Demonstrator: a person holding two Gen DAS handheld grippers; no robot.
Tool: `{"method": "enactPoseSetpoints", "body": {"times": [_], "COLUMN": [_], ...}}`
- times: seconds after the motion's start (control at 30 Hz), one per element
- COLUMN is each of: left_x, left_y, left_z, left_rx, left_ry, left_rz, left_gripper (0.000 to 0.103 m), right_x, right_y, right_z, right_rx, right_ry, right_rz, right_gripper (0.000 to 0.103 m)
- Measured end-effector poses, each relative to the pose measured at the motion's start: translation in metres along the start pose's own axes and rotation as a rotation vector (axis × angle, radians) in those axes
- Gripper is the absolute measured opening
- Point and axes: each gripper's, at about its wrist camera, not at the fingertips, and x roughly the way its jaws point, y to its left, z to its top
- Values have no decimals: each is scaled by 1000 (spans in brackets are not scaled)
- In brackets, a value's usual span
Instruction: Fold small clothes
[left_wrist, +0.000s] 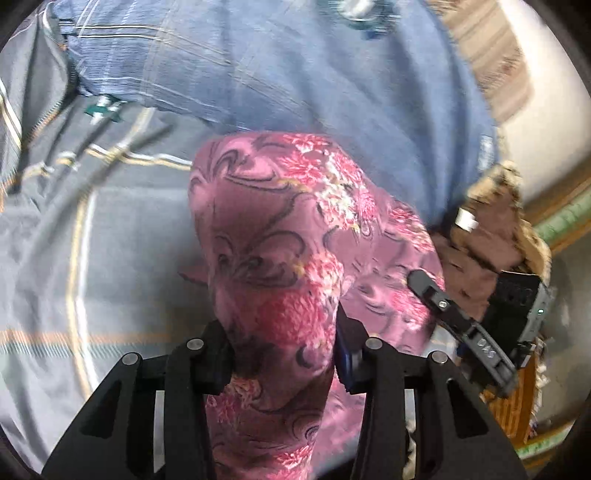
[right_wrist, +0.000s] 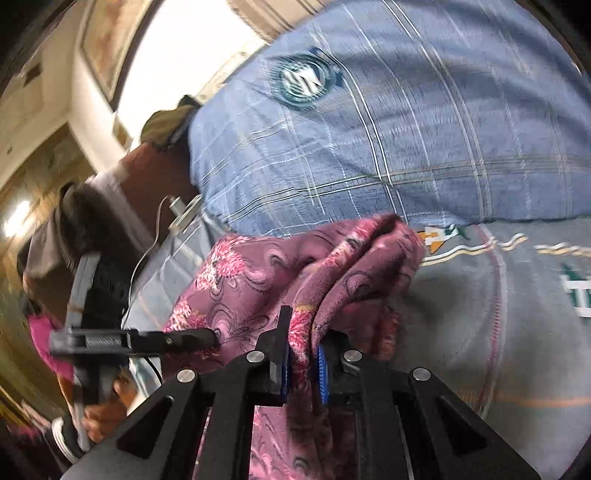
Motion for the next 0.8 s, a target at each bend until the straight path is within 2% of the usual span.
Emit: {"method": "enactPoseSetpoints", "body": {"times": [0.13, 0.2, 0.23, 0.33, 0.43, 0.5, 0.53, 0.6, 0.7, 0.8], "left_x": [49, 63, 64, 51, 20, 1, -8, -10, -2, -4], "left_y": [36, 47, 49, 49, 47, 47, 47, 45, 40, 40], "left_z": [15, 13, 12, 9, -2, -15, -27, -45, -71, -93], "left_rx": [-54, -53, -53, -48, -5, 26, 36, 47, 86, 97], "left_ry": [89, 107, 108, 108, 88, 78, 88, 120, 183, 209], "left_rz": [41, 28, 18, -16, -50, -73, -113, -135, -40, 27], "left_gripper": [42, 45, 45, 46, 47, 51, 53, 60, 60, 60], "right_x": [58, 84, 86, 68, 34, 10, 2, -9, -10, -15], "right_y": [-31, -50, -53, -49, -30, -13, -7, -1, 0, 6], "right_z": [-4, -15, -19, -20, -29, -43, -50, -66, -86, -102], "right_rx": [53, 70, 73, 91, 52, -2, -22, -34, -4, -21], "right_ry": [109, 175, 177, 135, 126, 124, 131, 143, 180, 195], "right_rz": [-102, -170, -169, -170, -159, -129, -131, -137, -163, -175], "right_gripper": [11, 11, 14, 22, 22, 23, 25, 28, 29, 29]}}
